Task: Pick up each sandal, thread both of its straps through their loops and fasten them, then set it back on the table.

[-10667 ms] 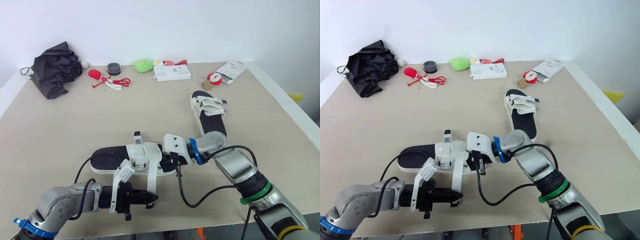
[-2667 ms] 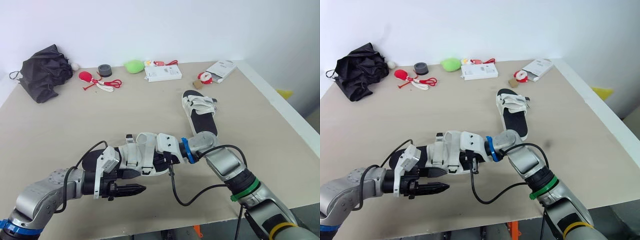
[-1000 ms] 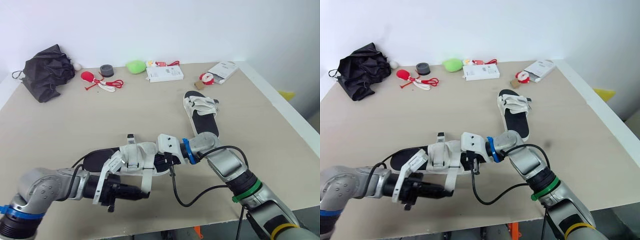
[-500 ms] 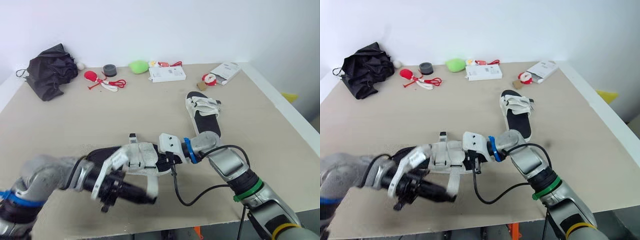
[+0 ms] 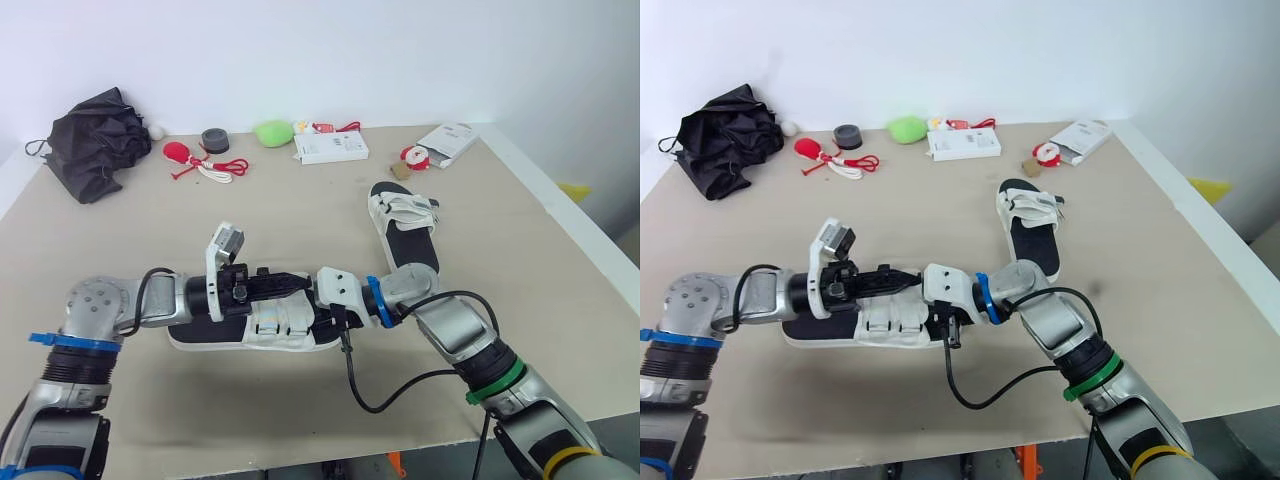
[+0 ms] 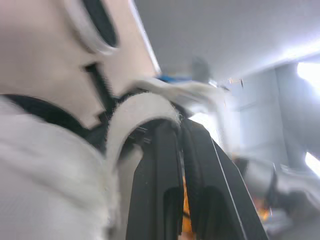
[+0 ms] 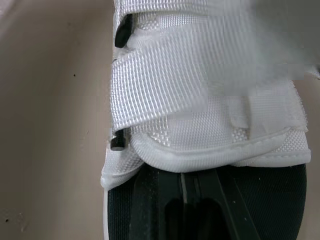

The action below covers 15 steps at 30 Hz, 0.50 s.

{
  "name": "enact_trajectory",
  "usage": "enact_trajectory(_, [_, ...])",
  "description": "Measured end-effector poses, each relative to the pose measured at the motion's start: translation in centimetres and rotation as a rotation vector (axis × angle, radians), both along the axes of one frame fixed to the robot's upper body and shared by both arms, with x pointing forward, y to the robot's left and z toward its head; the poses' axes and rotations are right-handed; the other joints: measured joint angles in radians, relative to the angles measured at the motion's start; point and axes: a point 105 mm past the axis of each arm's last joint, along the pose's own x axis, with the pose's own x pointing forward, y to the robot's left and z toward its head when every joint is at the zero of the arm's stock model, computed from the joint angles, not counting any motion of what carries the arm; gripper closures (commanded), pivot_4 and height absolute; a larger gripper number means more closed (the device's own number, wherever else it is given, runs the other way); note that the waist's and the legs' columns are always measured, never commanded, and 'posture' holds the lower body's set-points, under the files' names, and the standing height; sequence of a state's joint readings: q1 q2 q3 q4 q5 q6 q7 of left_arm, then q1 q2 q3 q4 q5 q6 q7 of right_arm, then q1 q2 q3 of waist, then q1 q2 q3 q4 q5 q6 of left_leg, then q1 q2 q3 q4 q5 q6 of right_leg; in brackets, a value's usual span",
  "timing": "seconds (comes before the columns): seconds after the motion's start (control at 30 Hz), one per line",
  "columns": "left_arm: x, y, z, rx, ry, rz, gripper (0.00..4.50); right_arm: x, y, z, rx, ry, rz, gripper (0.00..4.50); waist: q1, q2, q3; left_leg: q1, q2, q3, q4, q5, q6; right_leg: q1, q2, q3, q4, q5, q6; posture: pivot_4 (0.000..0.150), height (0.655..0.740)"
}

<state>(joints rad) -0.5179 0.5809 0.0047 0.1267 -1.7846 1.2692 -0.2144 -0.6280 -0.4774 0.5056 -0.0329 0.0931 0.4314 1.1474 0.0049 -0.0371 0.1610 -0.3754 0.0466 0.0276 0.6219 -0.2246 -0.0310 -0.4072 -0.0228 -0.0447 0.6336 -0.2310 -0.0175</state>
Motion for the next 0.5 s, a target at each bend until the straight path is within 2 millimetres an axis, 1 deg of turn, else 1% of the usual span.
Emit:
enact_trajectory(0.17, [0.6,-0.4,-0.5,0.007,0.04,0.044,4.41,0.0,0.0,-0.1,-0.001,0.001,-0.005,4.5,0.001,0.0,-0.001,0.001,0.0,0.0,0.0,0.0,0.0,0.001,0.0,0.0,0.0,0.0,0.0,0.15,0.74])
enact_trajectory(0.27, [1.3,-0.5,-1.2,0.029,0.081,0.094,4.41,0.1,-0.1,-0.1,0.001,-0.001,-0.012,4.5,0.001,0.0,-0.001,0.001,-0.001,0.0,0.001,0.0,0.0,0.001,0.0,0.0,0.001,0.001,0.0,0.15,0.74])
enact_trajectory(0.4, [2.2,-0.2,-2.1,0.059,0.12,0.177,3.2,0.1,-0.1,-0.2,0.0,0.0,-0.02,4.5,0.001,0.0,-0.003,0.002,-0.001,0.0,0.002,0.001,0.0,0.002,-0.001,0.001,0.001,0.001,0.001,0.15,0.74])
enact_trajectory(0.43, [2.4,0.1,-2.5,0.075,0.128,0.202,2.66,0.1,-0.1,-0.2,0.0,0.0,-0.02,4.5,0.001,0.0,-0.003,0.002,-0.001,0.0,0.002,0.001,0.0,0.002,-0.001,0.001,0.001,0.001,0.001,0.15,0.74])
enact_trajectory(0.47, [2.5,0.3,-2.7,0.084,0.132,0.216,2.27,0.1,-0.1,-0.2,-0.001,0.001,-0.019,4.5,0.001,0.0,-0.003,0.002,-0.001,0.0,0.002,0.001,0.0,0.002,0.0,0.001,0.001,0.001,0.001,0.15,0.74])
enact_trajectory(0.5, [2.5,0.4,-2.7,0.088,0.133,0.222,1.76,0.1,-0.1,-0.2,-0.001,0.002,-0.018,4.5,0.001,0.0,-0.003,0.002,-0.001,0.0,0.002,0.001,0.0,0.002,0.0,0.001,0.001,0.001,0.001,0.15,0.74])
